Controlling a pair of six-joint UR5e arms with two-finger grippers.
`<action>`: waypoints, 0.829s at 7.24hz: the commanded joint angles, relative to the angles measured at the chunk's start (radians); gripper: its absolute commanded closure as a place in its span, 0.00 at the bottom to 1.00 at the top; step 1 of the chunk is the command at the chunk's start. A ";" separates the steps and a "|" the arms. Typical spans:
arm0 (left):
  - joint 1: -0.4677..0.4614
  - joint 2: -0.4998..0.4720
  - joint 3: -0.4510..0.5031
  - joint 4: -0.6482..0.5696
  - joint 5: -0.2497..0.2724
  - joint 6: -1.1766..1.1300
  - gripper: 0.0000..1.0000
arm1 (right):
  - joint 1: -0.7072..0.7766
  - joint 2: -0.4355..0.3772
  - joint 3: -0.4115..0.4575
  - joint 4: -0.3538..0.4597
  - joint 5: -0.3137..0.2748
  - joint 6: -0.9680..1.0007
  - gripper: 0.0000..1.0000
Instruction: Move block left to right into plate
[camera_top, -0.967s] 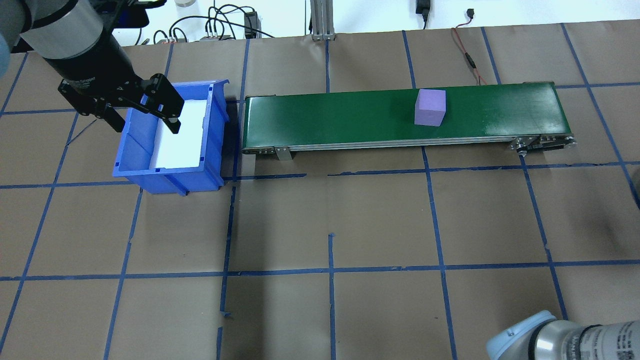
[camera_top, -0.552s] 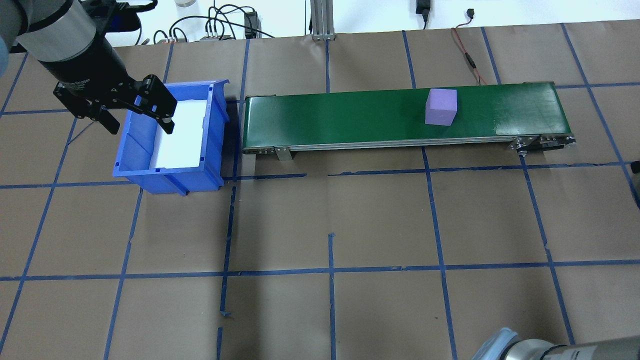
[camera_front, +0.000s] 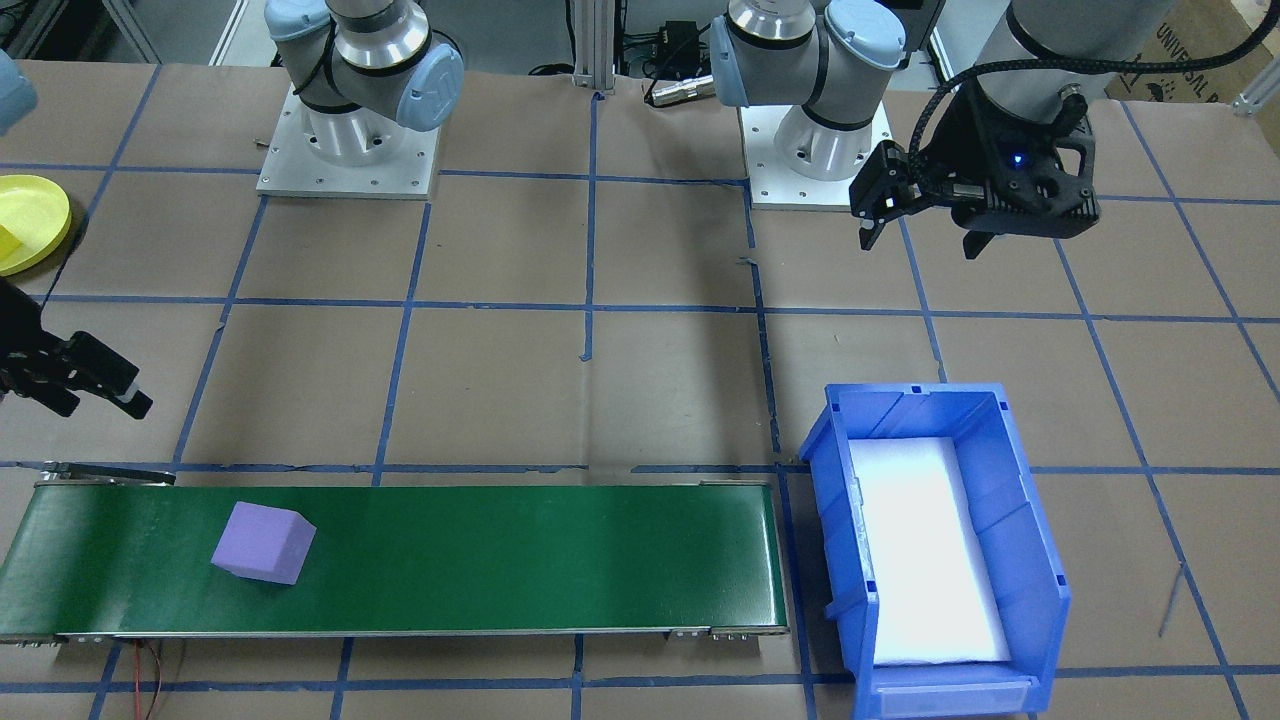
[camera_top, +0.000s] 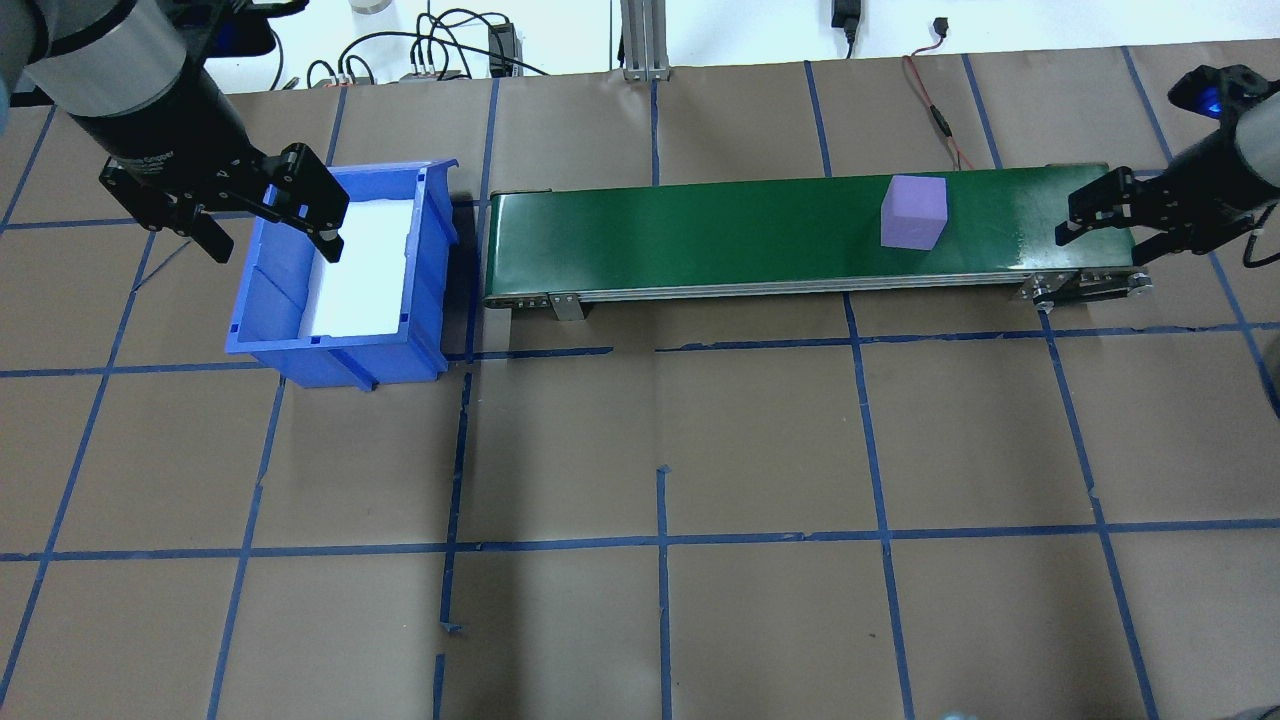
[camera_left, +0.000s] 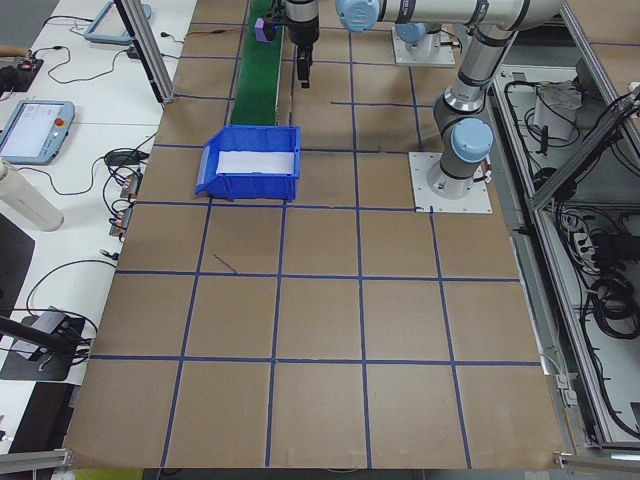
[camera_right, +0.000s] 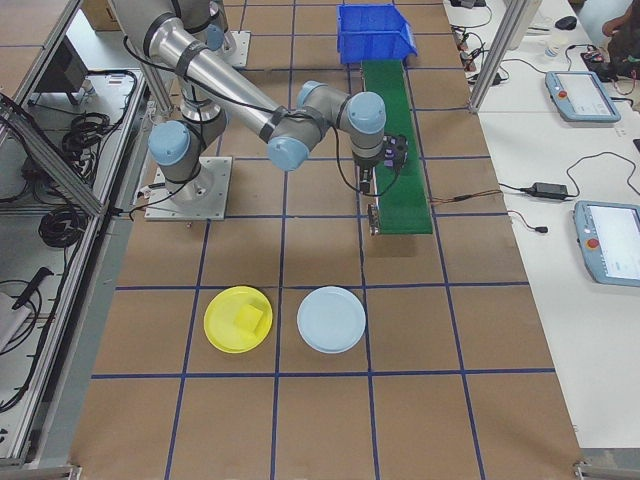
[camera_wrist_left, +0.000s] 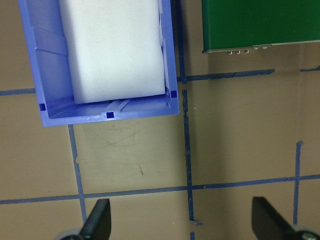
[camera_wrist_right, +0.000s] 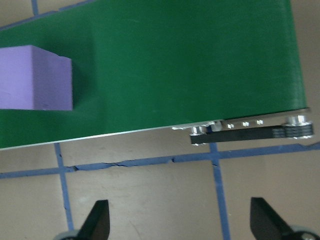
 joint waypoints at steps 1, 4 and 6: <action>0.002 -0.001 0.000 0.005 -0.012 0.001 0.00 | 0.072 0.094 -0.090 -0.048 0.043 0.096 0.00; -0.001 -0.007 -0.011 0.003 -0.015 0.003 0.00 | 0.103 0.206 -0.186 -0.053 0.089 0.163 0.00; -0.005 -0.008 -0.012 0.002 -0.014 0.005 0.00 | 0.107 0.251 -0.184 -0.077 0.104 0.162 0.00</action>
